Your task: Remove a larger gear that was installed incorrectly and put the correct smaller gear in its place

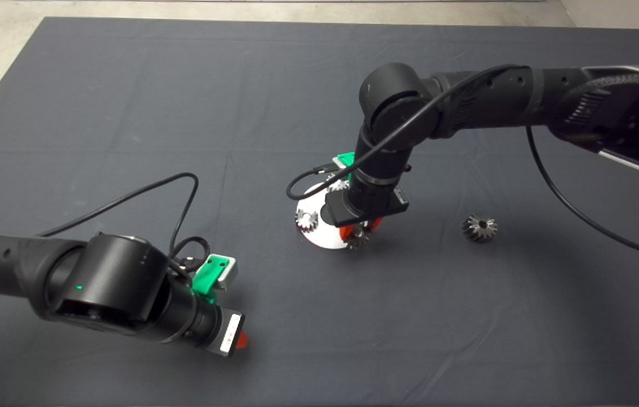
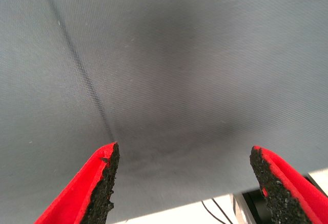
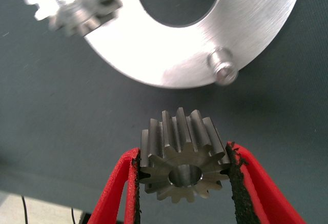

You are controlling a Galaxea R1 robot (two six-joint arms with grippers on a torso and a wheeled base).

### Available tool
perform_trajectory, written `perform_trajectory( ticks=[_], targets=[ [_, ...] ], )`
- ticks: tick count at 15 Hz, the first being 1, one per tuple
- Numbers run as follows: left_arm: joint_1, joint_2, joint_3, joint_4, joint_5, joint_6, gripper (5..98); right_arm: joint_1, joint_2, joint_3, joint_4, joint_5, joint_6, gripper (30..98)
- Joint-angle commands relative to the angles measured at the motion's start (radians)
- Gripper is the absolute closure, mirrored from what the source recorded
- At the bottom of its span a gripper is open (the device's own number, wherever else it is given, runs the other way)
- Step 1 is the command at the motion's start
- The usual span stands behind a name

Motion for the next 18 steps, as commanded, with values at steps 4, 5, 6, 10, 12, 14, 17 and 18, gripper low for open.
perform_trajectory(
  ticks=[4,5,6,10,12,14,17,18],
  targets=[
    [0.117,0.020,-0.049,0.099,0.041,0.011,39.4,0.020,-0.013,-0.020,0.047,-0.101,0.010,94.5],
    [0.119,0.025,-0.058,0.099,0.041,0.018,39.4,0.015,-0.012,-0.041,0.046,-0.101,-0.011,94.5],
    [0.118,0.033,-0.067,0.100,0.041,0.021,39.4,0.006,-0.012,-0.056,0.044,-0.101,-0.028,94.5],
    [0.117,0.032,-0.066,0.108,0.041,0.021,39.4,-0.028,0.000,-0.088,-0.005,-0.102,-0.051,94.5],
    [0.117,0.035,-0.066,0.125,0.041,0.019,39.4,-0.034,0.005,-0.105,-0.020,-0.102,-0.067,94.5],
    [0.117,0.055,-0.072,0.127,0.041,0.019,39.4,-0.032,0.008,-0.110,-0.022,-0.102,-0.067,94.4],
    [0.116,0.081,-0.091,0.127,0.041,0.021,39.4,-0.032,0.011,-0.111,-0.022,-0.103,-0.067,94.5],
    [0.114,0.089,-0.092,0.127,0.041,0.020,39.4,-0.030,0.016,-0.115,-0.022,-0.103,-0.067,94.5]
  ],
)
